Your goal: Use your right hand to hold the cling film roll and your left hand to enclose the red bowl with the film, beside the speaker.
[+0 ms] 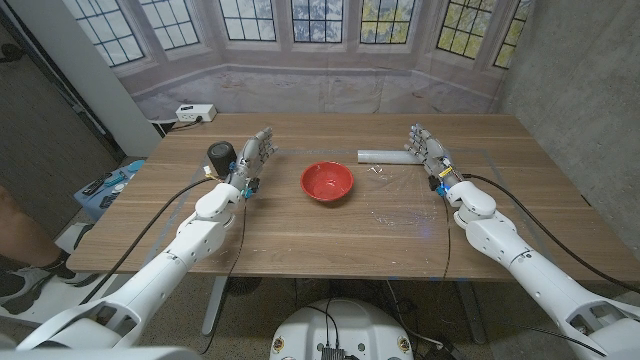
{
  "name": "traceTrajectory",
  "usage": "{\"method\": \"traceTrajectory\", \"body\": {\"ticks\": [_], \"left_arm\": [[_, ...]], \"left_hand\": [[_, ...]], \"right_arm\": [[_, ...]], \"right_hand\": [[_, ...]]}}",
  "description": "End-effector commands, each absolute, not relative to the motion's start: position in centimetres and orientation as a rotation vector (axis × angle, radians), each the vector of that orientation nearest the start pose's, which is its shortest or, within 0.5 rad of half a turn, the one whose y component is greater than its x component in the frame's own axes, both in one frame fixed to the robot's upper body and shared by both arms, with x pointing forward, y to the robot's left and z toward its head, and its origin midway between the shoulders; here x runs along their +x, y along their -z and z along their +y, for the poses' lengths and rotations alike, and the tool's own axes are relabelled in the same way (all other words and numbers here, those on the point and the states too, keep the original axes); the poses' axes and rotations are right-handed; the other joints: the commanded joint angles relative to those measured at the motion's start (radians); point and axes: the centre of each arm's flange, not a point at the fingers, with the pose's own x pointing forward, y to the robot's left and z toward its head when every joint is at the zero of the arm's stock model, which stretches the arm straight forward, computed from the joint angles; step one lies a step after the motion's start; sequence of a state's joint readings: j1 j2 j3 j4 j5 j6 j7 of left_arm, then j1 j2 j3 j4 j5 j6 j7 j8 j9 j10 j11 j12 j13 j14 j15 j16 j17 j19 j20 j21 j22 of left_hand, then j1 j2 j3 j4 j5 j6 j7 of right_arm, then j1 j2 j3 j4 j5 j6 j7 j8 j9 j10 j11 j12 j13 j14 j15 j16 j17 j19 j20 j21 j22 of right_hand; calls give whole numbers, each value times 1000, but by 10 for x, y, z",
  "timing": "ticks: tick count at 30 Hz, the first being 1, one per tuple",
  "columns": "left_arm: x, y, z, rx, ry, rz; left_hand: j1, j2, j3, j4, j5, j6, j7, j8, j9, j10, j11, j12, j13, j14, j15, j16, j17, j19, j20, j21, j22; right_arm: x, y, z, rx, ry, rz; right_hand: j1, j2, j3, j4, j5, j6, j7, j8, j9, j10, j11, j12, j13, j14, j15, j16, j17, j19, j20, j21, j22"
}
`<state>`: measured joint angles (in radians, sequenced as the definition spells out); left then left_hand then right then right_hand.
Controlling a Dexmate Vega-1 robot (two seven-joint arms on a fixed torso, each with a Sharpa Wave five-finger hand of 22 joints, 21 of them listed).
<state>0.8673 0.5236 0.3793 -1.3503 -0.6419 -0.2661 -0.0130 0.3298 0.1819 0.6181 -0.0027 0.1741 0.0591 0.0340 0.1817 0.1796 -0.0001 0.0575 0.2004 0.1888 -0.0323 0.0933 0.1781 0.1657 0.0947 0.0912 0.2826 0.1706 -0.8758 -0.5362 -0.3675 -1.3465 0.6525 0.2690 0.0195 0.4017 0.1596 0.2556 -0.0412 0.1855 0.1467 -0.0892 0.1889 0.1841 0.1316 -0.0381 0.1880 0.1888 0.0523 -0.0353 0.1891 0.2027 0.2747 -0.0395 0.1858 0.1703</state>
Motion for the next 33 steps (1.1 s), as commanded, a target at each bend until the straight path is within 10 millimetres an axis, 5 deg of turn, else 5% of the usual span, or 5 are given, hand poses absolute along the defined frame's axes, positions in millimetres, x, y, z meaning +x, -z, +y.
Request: {"method": "traceTrajectory", "body": {"ticks": [1, 11, 33], "left_arm": [[639, 40, 273, -10, 229, -558], [641, 35, 273, 10, 237, -559], [654, 35, 265, 18, 255, -549]], "left_hand": [[12, 1, 8, -2, 6, 9, 1, 7, 2, 2, 11, 9, 3, 2, 8, 4, 4, 10, -1, 4, 4], [18, 1, 11, -7, 7, 11, 4, 7, 1, 3, 11, 9, 3, 5, 9, 3, 3, 12, -2, 1, 3], [37, 2, 23, -24, 12, 12, 7, 6, 1, 9, 15, 9, 2, 9, 12, 3, 3, 18, -1, -7, 3]], "right_arm": [[638, 41, -294, 7, -209, -560], [634, 29, -294, -31, -202, -594], [612, -1, -295, -402, -107, -573]], "right_hand": [[13, -2, 7, -4, 6, 8, 3, 5, 5, 9, 1, 5, 5, 12, -26, 7, 4, 8, -17, 5, 1], [24, -6, 11, -16, 5, 10, 7, 6, 5, 12, 0, 6, 5, 14, -28, 7, 0, 10, -17, 6, 1], [76, -28, 27, -70, -1, 24, 4, 9, 4, 16, -11, 8, 4, 11, -32, 5, -12, -7, -8, 1, 0]]}}
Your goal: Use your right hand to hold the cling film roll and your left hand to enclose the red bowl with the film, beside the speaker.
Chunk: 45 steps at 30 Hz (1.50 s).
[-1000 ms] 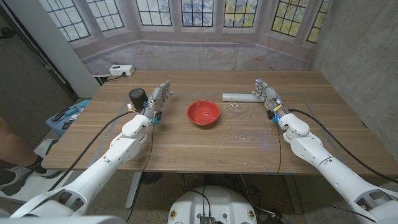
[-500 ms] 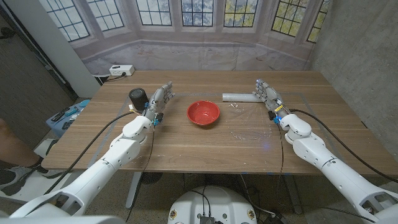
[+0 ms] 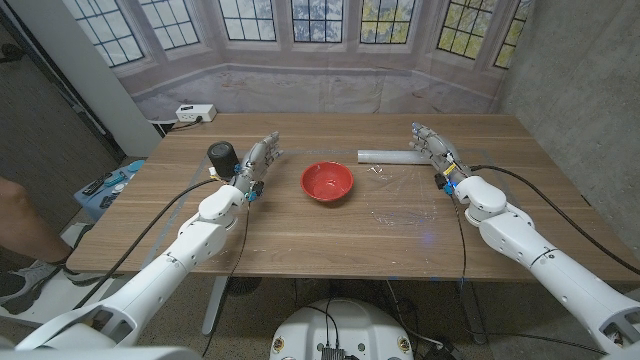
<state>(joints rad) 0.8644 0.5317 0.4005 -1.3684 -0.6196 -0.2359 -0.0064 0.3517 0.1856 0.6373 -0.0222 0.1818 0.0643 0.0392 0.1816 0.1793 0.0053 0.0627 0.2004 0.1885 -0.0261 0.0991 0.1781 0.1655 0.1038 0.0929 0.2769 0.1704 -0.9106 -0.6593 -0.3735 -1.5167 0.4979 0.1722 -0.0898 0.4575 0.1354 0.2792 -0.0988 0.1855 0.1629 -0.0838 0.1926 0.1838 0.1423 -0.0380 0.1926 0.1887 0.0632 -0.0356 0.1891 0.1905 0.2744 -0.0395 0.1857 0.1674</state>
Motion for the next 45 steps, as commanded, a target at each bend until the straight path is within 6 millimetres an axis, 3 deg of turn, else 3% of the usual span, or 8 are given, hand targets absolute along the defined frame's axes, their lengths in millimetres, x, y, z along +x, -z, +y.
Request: {"method": "traceTrajectory", "body": {"ticks": [1, 12, 19, 29, 35, 45], "left_arm": [[654, 35, 265, 20, 256, -549], [657, 34, 263, 21, 252, -544], [658, 34, 257, 18, 252, -541], [660, 37, 252, 11, 249, -532], [658, 38, 253, 10, 244, -530], [649, 28, 252, -5, 270, -549]], "left_hand": [[16, -1, 5, -5, 4, 9, 3, 6, 2, 5, 10, 10, 2, 4, 7, 3, 3, 9, -3, -2, 4], [27, -1, 10, -14, 6, 15, 6, 8, 2, 16, 12, 13, 2, 16, 10, 6, 3, 20, 0, -4, 4], [34, -2, 13, -20, 7, 26, 6, 10, 2, 28, 16, 17, 2, 35, 9, 11, 3, 23, -3, -8, 4], [43, -3, 15, -28, 8, 35, 6, 12, 2, 39, 16, 19, 2, 53, 10, 14, 3, 26, -9, -13, 4], [46, -3, 16, -31, 8, 39, 6, 12, 2, 44, 16, 20, 2, 59, 10, 14, 3, 28, -10, -14, 4], [51, -3, 17, -35, 8, 43, 8, 12, 3, 48, 17, 20, 3, 63, 13, 13, 4, 30, -9, -18, 4]], "right_arm": [[613, -2, -295, -414, -103, -573], [613, -20, -298, -575, -53, -588], [610, -31, -301, -663, -36, -592], [608, -43, -300, -844, -26, -560], [606, -50, -298, -952, -28, -532], [601, -67, -305, -1090, -29, -506]], "right_hand": [[24, -5, 4, -16, -1, 8, -3, 6, 5, 5, -19, 3, 4, 0, -33, 4, -1, -7, -8, 1, 3], [48, -15, 7, -42, -7, 13, -21, 5, 5, 11, -51, 3, 3, -7, -68, 4, -4, -65, -34, -13, 3], [53, -24, 4, -49, -10, 16, -29, 5, 5, 26, -63, 6, 2, 10, -94, 10, -7, -122, -27, -18, 2], [58, -28, 3, -53, -10, 14, -30, 4, 5, 24, -68, 3, 1, -1, -87, 5, -9, -152, -28, -18, 2], [70, -33, 4, -60, -9, -4, -26, -3, 4, 10, -68, -3, 0, -13, -82, 0, -10, -162, -13, -12, 1], [122, -39, 22, -80, -2, -41, -25, -10, 1, -20, -71, -12, -3, -37, -65, -6, -12, -168, -4, -5, -1]]}}
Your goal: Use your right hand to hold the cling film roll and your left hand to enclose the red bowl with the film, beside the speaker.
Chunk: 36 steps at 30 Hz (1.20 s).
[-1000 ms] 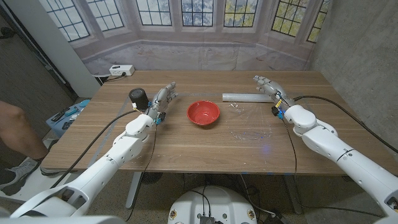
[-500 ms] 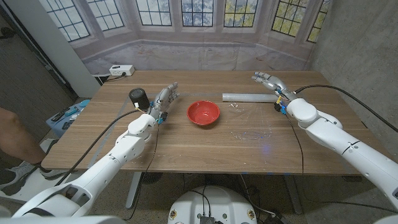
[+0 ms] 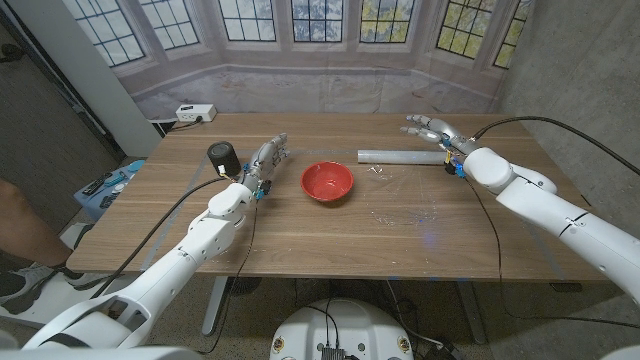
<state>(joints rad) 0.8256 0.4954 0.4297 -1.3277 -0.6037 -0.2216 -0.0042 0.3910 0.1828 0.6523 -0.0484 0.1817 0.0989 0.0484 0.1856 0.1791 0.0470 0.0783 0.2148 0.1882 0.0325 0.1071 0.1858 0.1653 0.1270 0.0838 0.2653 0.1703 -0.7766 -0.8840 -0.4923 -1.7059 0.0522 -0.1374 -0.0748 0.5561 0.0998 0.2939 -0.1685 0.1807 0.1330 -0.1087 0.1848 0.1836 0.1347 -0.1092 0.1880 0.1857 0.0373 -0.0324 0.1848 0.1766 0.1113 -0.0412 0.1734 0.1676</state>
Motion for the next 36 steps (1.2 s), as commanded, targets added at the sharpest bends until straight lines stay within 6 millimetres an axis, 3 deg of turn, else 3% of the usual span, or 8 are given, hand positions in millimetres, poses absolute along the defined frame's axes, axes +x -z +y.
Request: {"method": "traceTrajectory", "body": {"ticks": [1, 10, 17, 29, 33, 36], "left_arm": [[648, 26, 252, -4, 273, -553], [640, 9, 246, 1, 281, -584], [636, 7, 245, 4, 278, -585], [636, 5, 240, 10, 280, -578], [637, 4, 237, 14, 284, -575], [638, 3, 236, 15, 284, -572]], "left_hand": [[12, 0, 2, -9, 8, 8, -1, 8, 3, 6, 1, 6, 3, 4, 5, 4, 4, 7, 0, -7, 4], [15, -2, 0, -12, 8, 7, 0, 6, 3, 7, 2, 5, 3, 5, 5, 3, 4, 9, 1, -10, 4], [16, -2, -1, -13, 8, 10, 0, 6, 3, 10, 4, 5, 3, 7, 6, 2, 5, 11, 3, -12, 4], [18, -2, -3, -15, 8, 12, 1, 6, 3, 15, 6, 6, 3, 12, 8, 3, 5, 14, 2, -14, 4], [19, -2, -4, -15, 7, 16, 1, 7, 3, 18, 8, 6, 4, 15, 8, 3, 5, 16, 3, -15, 4], [19, -1, -5, -16, 7, 16, 2, 6, 3, 19, 7, 7, 4, 16, 9, 3, 5, 17, 3, -16, 4]], "right_arm": [[600, -68, -306, -1110, -23, -503], [604, -76, -299, -1299, -9, -454], [612, -84, -291, -1414, -23, -424], [625, -93, -286, -1585, -58, -352], [630, -95, -286, -1635, -72, -313], [633, -95, -288, -1657, -88, -291]], "right_hand": [[30, -5, 10, -12, 3, -13, 0, -1, 1, -15, 0, -8, 0, -12, -67, -1, 1, -4, 0, 8, -1], [87, -28, 25, -23, 5, -18, 5, 6, 1, -17, 3, -4, 0, -9, -59, 3, 1, 18, 8, 15, -2], [141, -57, 37, -24, 15, -41, 5, 4, 0, -41, -2, -8, -1, -18, -61, 1, 1, 23, 9, 14, -3], [193, -79, 50, -23, 22, -66, -7, 1, -1, -62, -11, -10, -2, -30, -64, -1, 1, 23, 16, 12, -3], [231, -97, 60, -20, 25, -77, -8, 1, -1, -73, -15, -8, -2, -37, -62, -1, 1, 37, 54, 15, -2], [239, -101, 62, -20, 26, -81, -12, 1, -1, -75, -16, -8, -2, -39, -62, -1, 1, 40, 61, 16, -2]]}}
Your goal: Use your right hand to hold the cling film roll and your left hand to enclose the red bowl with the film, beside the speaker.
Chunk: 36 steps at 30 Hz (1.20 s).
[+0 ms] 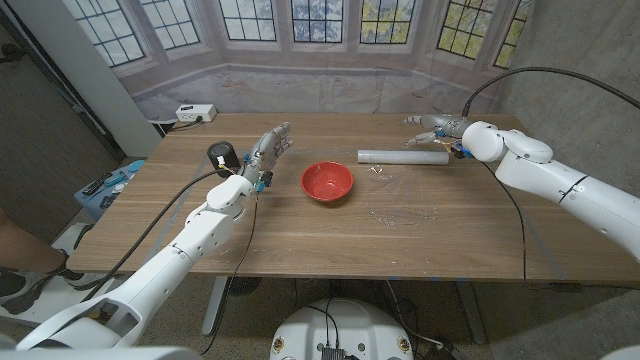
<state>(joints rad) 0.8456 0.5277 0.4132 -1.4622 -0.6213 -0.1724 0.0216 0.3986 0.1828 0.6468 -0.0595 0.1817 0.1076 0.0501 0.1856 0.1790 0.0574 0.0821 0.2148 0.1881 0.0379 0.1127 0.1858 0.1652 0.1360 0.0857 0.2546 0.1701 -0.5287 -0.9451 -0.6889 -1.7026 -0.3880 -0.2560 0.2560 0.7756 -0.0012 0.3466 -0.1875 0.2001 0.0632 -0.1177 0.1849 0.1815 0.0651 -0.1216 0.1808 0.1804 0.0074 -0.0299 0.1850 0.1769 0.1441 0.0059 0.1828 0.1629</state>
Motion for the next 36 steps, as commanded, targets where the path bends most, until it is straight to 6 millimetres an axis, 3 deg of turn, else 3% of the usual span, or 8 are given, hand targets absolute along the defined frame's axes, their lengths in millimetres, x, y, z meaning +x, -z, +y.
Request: {"method": "traceTrajectory", "body": {"ticks": [1, 4, 10, 22, 29, 36], "left_arm": [[638, 3, 235, 16, 284, -570], [639, 3, 234, 15, 286, -563], [639, 3, 232, 19, 277, -555], [641, 2, 226, 27, 276, -537], [643, 0, 220, 41, 285, -528], [645, 0, 213, 45, 299, -521]], "left_hand": [[12, -1, 1, -5, 7, 8, 0, 7, 4, 9, 3, 7, 4, 11, 3, 3, 6, 9, 1, -5, 5], [12, -1, 0, -4, 7, 10, 2, 7, 4, 11, 3, 7, 4, 13, 3, 4, 6, 10, 2, -6, 5], [14, 1, 0, -4, 7, 15, 3, 8, 4, 18, 3, 9, 4, 20, 3, 6, 6, 15, 4, -6, 5], [18, 3, -1, -5, 8, 28, 6, 10, 4, 34, 6, 13, 5, 32, -1, 7, 7, 27, 3, -7, 5], [22, 6, 1, -6, 9, 38, 8, 12, 4, 41, 6, 14, 5, 39, 0, 7, 7, 34, 4, -8, 5], [25, 6, 1, -6, 9, 45, 8, 13, 5, 48, 7, 15, 6, 44, 0, 7, 7, 41, 3, -8, 5]], "right_arm": [[634, -95, -288, -1663, -92, -283], [638, -94, -290, -1674, -112, -260], [645, -93, -291, -1722, -132, -231], [659, -89, -296, -1773, -138, -233], [664, -85, -302, -1765, -100, -267], [670, -79, -303, -1756, -90, -260]], "right_hand": [[26, -4, 11, 0, 7, -18, -4, -1, 1, -9, -5, -1, 3, -10, -63, -1, 0, 7, 17, 6, 3], [46, -14, 15, 1, 8, -32, -9, -3, 1, -22, -3, -3, 3, -19, -58, -2, 0, 8, 34, 5, 3], [61, -22, 19, 2, 9, -41, -9, -3, 1, -30, -2, -2, 3, -20, -58, -1, 0, 13, 36, 6, 3], [124, -69, 28, 11, 13, 1, 0, 19, 5, 57, 7, 30, 10, 66, -81, 23, 1, 110, -4, 26, 6], [144, -85, 37, 21, 20, 76, 7, 38, 8, 136, 15, 50, 22, 157, -97, 42, 7, 204, -57, 45, 10], [157, -91, 44, 20, 23, 113, 13, 46, 9, 172, 15, 59, 26, 197, -106, 47, 8, 237, -61, 49, 10]]}}
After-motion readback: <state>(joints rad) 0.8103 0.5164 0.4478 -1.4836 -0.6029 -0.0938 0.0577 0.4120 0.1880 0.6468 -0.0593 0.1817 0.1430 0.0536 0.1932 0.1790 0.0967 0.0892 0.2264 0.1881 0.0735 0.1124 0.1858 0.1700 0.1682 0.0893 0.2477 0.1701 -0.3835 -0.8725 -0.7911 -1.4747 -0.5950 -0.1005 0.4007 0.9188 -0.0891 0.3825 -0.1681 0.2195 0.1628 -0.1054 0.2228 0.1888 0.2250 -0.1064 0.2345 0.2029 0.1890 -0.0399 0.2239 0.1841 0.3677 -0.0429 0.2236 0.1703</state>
